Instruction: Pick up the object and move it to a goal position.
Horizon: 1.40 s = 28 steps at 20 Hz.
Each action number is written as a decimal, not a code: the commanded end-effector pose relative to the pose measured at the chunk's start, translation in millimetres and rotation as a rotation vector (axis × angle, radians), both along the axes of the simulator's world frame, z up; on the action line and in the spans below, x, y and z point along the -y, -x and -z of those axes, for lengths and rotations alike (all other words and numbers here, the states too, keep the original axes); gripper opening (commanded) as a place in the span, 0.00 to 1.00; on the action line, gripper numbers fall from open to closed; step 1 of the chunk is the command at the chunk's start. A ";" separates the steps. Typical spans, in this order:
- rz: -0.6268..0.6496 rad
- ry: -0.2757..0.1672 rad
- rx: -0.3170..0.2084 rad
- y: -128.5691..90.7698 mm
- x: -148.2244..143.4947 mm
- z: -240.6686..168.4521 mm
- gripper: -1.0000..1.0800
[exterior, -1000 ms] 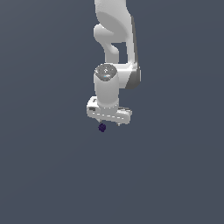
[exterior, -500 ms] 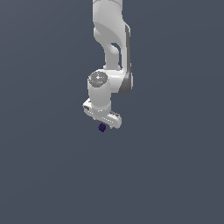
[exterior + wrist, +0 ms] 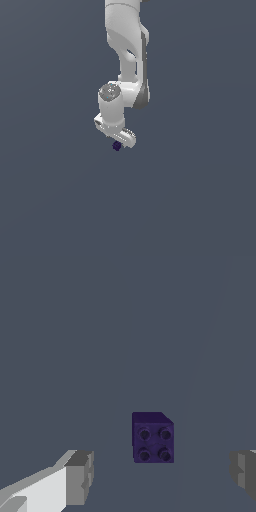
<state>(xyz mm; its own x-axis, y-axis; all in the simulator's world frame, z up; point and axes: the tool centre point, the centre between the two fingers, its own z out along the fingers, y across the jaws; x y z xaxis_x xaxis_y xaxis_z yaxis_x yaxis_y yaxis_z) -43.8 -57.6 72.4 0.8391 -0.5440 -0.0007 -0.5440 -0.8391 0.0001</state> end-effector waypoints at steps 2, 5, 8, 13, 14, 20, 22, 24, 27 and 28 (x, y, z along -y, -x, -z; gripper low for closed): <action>0.000 0.000 0.000 0.0 -0.3 2.8 0.96; 0.001 0.000 0.000 0.4 0.0 11.8 0.96; 0.003 0.000 0.000 1.1 0.3 26.4 0.96; 0.005 0.000 0.001 1.2 0.3 46.2 0.96; 0.005 0.000 0.001 1.0 0.3 48.1 0.96; 0.005 0.000 0.001 0.6 0.2 50.5 0.00; 0.005 0.000 0.001 0.6 0.2 50.5 0.00; 0.005 0.000 0.001 0.6 0.2 50.5 0.00; 0.005 0.000 0.001 0.6 0.2 50.5 0.00; 0.005 0.000 0.001 0.7 0.1 50.1 0.00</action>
<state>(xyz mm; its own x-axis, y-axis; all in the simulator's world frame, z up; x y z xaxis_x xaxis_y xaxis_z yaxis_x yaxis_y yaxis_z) -44.6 -57.5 22.2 0.8363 -0.5483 -0.0004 -0.5483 -0.8363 -0.0001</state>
